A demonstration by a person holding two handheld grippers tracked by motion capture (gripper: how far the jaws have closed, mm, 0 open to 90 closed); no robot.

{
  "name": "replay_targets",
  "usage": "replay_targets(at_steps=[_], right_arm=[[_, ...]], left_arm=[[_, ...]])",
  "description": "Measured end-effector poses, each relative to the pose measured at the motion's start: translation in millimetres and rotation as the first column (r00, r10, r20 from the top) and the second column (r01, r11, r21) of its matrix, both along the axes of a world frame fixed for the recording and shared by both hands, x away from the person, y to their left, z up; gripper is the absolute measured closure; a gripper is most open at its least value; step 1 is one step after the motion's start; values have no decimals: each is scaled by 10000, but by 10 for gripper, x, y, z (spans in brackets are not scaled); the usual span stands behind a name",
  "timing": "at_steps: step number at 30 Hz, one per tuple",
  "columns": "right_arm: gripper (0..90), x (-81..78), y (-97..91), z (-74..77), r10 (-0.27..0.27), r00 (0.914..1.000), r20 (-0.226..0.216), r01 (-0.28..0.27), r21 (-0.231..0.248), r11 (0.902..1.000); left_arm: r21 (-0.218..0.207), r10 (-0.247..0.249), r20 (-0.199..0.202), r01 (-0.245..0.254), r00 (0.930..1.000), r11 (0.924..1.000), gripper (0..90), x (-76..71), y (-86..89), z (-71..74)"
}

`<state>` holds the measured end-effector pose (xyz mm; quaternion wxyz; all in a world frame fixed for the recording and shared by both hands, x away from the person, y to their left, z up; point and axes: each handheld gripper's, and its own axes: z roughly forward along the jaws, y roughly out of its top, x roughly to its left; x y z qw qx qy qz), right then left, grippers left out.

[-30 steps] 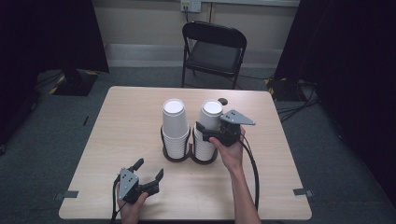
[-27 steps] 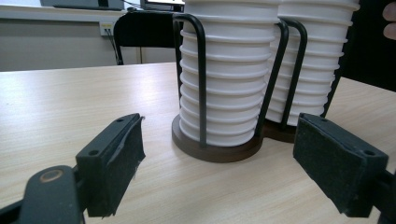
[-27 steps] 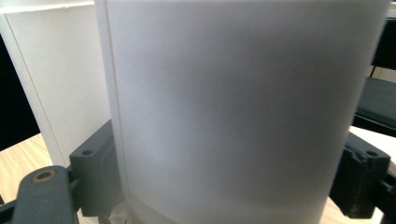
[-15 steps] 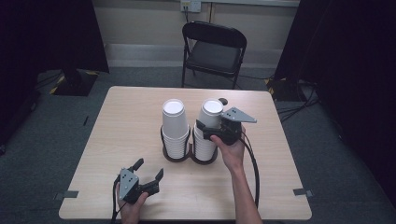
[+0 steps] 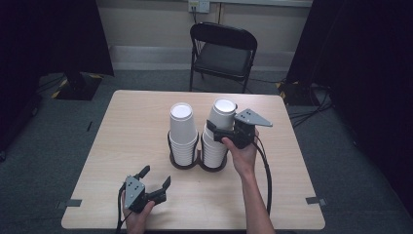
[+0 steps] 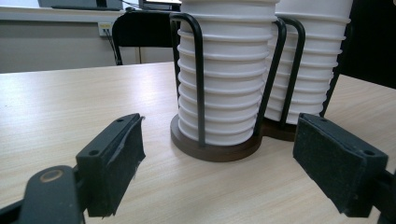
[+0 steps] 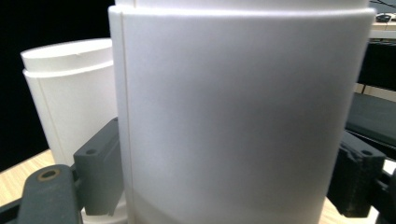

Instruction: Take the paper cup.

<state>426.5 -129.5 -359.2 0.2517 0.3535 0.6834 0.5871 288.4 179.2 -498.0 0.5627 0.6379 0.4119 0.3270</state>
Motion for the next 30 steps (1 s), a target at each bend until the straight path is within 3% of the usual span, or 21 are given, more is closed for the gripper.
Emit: replay_targets(at_steps=[7,13,18,30], right_arm=[[155,4,-6,60,104,9999,-30,-103,164,9998],[155,-9,-15,111,103,9995,296,-115,384,9992],[155,-1,-28,145,88,9998,177,-99,629,9980],[155,-11,-5,298,83,9994,339,-106,683,9976]], left_arm=[[6,-8,7,8,10000,10000,161,0,-1,0],[222,100,-19,-99,9999,9997,165,1,-32,3],[100,65,-14,-64,10000,9999,165,1,-22,1],[110,-184,133,182,9997,9998,158,-12,-15,-2]])
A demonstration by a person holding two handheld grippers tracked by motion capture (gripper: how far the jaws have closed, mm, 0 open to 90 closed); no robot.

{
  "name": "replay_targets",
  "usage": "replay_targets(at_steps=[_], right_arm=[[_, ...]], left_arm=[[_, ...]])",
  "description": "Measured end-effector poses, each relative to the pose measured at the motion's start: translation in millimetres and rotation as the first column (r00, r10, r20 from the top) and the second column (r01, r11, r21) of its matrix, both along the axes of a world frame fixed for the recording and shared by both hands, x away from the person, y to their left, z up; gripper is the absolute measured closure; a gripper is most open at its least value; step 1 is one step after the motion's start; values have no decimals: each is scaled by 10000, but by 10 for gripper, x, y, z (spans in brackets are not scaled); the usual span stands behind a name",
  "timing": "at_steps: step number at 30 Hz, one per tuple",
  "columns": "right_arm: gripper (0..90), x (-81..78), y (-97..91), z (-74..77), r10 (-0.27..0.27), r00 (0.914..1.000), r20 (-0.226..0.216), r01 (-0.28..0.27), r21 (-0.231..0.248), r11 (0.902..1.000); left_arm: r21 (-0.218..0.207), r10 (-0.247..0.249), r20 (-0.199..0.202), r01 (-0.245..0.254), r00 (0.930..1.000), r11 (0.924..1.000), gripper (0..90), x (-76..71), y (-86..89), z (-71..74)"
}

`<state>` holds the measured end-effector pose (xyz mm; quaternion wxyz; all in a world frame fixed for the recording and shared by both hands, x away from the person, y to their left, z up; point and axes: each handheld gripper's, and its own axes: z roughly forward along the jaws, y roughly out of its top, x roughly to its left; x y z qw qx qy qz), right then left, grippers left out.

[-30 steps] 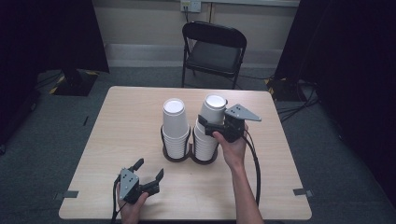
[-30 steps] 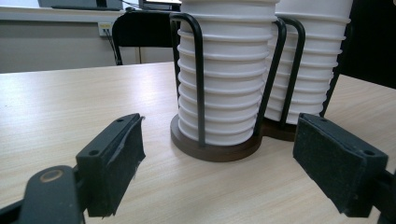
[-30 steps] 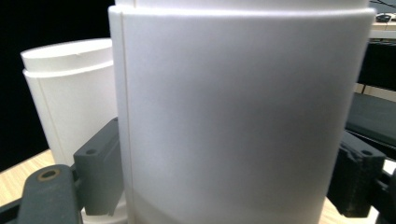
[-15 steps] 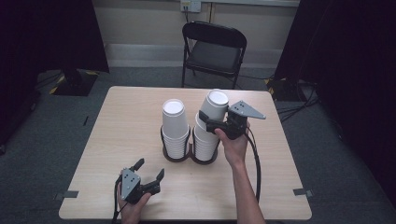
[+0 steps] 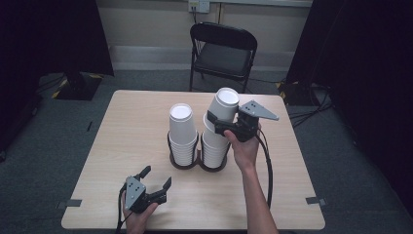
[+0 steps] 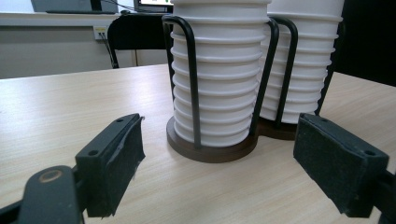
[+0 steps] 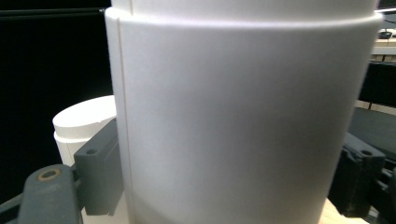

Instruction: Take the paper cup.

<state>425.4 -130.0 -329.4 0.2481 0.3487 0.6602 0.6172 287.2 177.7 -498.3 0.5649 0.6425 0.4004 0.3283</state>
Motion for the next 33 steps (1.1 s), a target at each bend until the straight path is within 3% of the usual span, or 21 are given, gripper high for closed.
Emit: replay_targets(at_steps=[13,16,29,33], right_arm=[[156,-67,-57,125,148,9998,96,-152,371,9992],[156,-75,-57,128,142,9997,210,-148,288,9995],[158,-149,-222,184,74,9998,192,-89,802,9967],[158,-174,-254,188,65,9998,188,-81,851,9963]], left_arm=[[119,-68,55,67,10000,9999,157,-5,-2,1],[4,-70,32,70,10000,10000,157,-5,2,-1],[-245,-254,-304,247,9992,9994,156,21,18,3],[-39,-221,-276,220,9994,9998,156,21,13,6]])
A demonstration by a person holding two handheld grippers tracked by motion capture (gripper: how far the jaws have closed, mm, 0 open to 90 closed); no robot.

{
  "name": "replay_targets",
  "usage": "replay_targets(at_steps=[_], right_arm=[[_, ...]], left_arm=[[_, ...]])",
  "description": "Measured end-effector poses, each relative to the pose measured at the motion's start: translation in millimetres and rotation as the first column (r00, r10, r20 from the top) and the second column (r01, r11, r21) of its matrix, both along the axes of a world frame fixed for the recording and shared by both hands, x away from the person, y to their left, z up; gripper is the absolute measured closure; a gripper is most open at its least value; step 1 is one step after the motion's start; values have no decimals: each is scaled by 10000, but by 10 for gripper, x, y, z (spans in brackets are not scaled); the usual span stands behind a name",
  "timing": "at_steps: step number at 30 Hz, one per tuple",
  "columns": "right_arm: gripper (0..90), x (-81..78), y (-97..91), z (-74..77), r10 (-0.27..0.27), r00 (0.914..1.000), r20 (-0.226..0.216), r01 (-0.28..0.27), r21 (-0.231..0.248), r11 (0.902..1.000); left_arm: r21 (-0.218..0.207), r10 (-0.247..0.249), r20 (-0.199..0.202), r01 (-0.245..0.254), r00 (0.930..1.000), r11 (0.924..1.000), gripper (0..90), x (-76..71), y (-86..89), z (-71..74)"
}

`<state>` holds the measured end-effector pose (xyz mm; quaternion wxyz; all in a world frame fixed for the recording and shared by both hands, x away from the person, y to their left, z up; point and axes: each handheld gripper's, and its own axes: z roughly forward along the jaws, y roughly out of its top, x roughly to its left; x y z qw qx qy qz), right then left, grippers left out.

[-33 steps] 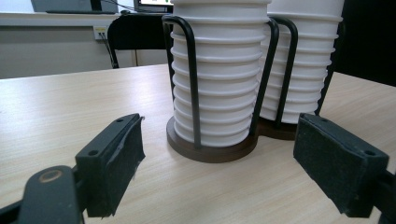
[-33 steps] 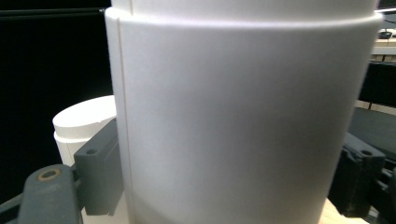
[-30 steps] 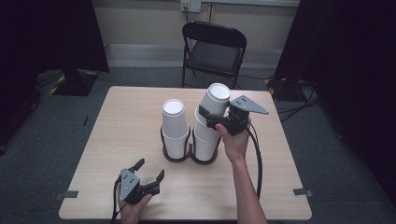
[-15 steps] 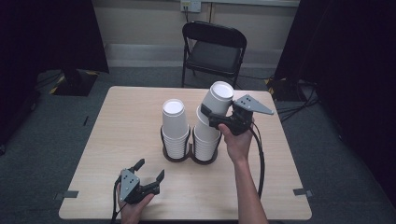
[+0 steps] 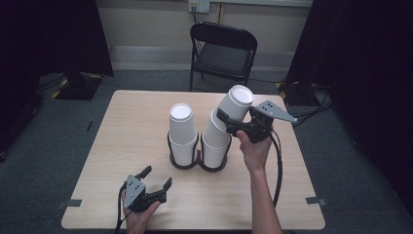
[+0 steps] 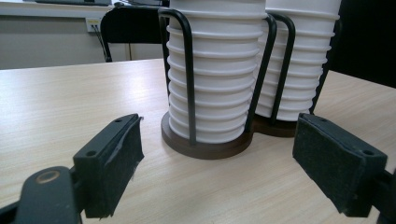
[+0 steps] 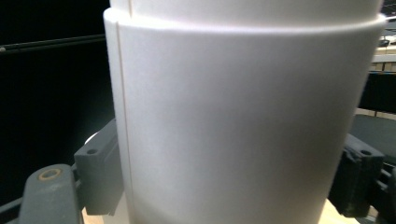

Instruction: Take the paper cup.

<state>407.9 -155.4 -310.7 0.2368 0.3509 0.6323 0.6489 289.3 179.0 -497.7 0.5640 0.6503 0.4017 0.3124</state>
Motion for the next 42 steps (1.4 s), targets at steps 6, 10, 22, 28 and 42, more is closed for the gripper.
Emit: replay_targets(at_steps=[6,10,22,28,42], right_arm=[[158,-67,-87,14,-167,9998,48,167,88,9998],[157,-114,-158,-3,-203,9998,-35,204,119,9997],[158,-327,-274,-166,-422,9991,-91,426,428,9982],[158,-436,-311,-218,-502,9987,59,498,532,9973],[162,-673,-441,-511,-378,9971,-657,501,1960,9793]], left_arm=[[25,-61,-2,61,10000,10000,157,-1,-6,1],[92,-61,-130,62,9999,9999,156,11,-11,5],[-58,-318,-331,316,9989,9995,183,39,-4,7],[-273,-352,-371,342,9987,9990,200,37,11,11],[-525,-1149,-174,1139,9932,9921,267,70,-77,105]])
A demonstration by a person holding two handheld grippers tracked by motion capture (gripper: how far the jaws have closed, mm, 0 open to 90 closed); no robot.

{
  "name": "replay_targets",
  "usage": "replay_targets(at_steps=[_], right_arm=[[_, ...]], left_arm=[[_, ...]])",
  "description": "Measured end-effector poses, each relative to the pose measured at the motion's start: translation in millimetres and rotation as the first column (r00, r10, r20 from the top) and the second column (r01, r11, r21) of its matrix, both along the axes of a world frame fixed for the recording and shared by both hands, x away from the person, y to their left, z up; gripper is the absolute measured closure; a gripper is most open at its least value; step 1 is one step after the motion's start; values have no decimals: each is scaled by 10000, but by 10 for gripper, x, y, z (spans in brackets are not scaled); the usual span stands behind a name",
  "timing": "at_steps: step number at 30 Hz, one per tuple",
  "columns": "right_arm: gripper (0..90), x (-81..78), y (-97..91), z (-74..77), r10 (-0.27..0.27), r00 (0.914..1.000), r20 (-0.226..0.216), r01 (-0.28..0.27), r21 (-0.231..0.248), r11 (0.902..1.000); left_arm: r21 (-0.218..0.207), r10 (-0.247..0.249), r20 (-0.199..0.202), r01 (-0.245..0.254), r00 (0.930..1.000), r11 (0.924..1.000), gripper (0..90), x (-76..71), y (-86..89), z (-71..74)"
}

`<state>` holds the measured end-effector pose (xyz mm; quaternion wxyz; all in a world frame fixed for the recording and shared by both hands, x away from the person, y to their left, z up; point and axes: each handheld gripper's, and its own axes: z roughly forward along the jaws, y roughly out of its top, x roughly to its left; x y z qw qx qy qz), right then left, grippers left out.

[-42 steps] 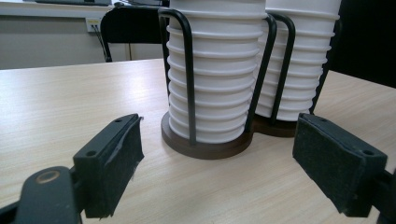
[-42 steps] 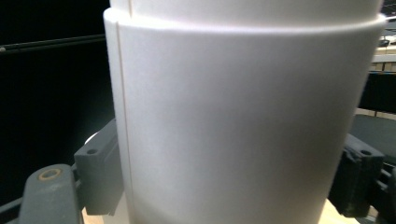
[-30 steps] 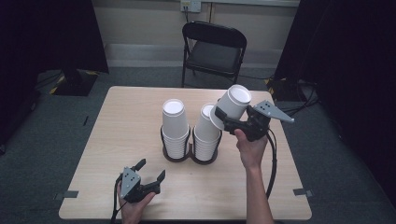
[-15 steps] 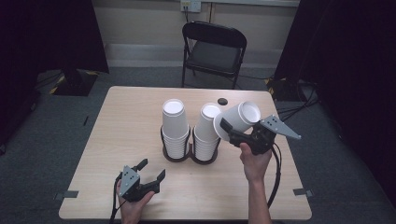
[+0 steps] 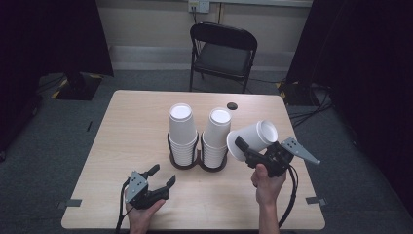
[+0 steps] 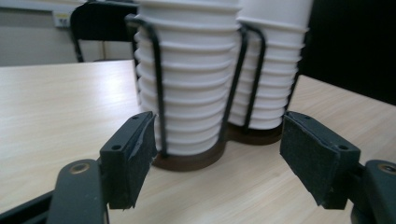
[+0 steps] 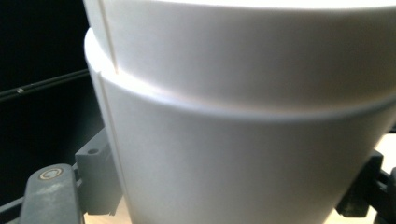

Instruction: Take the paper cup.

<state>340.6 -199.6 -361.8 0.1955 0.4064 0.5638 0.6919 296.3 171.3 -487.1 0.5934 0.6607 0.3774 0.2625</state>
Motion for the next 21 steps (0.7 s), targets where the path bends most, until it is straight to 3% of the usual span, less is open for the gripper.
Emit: replay_targets(at_steps=[9,12,17,21], right_arm=[[164,-66,91,-279,347,9976,-596,-337,183,9993],[163,-99,100,-374,698,9939,-858,-646,612,9960],[164,-131,126,-488,853,9887,-1235,-749,860,9935],[164,-154,185,-617,1117,9816,-1546,-960,1054,9898]], left_arm=[[-332,-999,200,1006,9948,9944,285,11,-112,49],[-273,-1046,309,1055,9940,9940,306,3,-131,47],[-498,-1400,47,1400,9901,9889,326,52,-147,16],[-500,-1659,147,1664,9860,9848,375,53,-169,7]])
